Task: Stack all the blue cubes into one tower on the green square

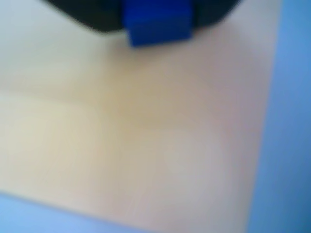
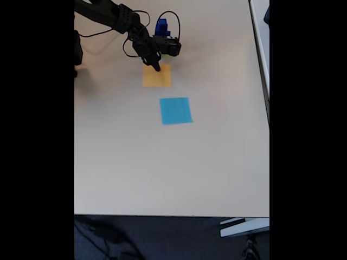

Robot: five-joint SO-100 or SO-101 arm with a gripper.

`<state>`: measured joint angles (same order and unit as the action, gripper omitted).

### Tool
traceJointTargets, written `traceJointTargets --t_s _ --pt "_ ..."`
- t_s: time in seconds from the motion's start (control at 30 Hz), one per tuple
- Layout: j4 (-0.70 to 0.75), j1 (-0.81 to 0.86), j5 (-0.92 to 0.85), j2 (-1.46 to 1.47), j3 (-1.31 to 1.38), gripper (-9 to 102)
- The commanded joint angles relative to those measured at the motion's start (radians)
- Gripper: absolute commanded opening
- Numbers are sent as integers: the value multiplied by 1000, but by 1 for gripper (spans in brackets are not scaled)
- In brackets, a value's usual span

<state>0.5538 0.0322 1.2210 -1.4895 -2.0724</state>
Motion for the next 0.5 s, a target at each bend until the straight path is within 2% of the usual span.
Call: traceJointTargets --t_s 0.0,0.47 --pt "-9 -5 -11 -37 9 2" --pt "110 -75 72 -227 81 1"
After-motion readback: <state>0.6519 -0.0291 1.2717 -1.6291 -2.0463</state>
